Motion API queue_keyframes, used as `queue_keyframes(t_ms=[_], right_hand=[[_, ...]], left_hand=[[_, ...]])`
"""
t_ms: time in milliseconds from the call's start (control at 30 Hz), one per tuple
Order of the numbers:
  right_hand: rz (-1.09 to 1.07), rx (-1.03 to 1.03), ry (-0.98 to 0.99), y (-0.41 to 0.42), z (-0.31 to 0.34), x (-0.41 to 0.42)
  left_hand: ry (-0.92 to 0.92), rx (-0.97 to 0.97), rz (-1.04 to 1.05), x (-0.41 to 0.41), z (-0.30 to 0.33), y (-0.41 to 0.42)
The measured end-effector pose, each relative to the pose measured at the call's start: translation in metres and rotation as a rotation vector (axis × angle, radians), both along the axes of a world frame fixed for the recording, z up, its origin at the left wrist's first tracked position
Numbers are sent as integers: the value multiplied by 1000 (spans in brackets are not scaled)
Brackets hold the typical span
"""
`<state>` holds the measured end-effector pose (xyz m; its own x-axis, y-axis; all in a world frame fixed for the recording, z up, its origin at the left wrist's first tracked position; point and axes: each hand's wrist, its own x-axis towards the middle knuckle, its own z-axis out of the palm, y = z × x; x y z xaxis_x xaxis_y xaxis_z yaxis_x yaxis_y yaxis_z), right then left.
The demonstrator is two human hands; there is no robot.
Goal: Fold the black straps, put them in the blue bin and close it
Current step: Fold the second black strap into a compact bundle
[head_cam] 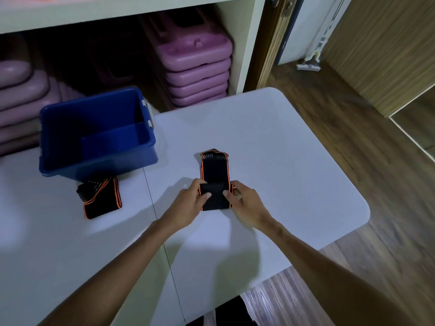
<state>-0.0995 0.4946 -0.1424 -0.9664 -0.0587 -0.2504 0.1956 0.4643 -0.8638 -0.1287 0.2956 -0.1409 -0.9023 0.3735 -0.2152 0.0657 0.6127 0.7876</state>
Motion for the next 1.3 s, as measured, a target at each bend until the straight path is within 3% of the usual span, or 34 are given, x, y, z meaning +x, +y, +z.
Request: queue_keyframes(t_ms=[333,500,633,933,1167,1300], right_hand=[[-148,155,-87,-26,-17,-9],[-222,346,-110,-41,-16,-1],[-203,515,-102,-38,-19,-2],[-166,238,19,-26,-19,3],[87,630,209,-10,-25,2],[62,508,159,1,-22,-6]], left_hand=[[58,-2,159,-13,-17,20],[152,-118,275,-5,-19,32],[176,-177,211,-4,-15,37],[84,-149,125,-20,-8,32],[211,-80,104,-21,-9,25],[254,-83,-72,-26,-15,17]])
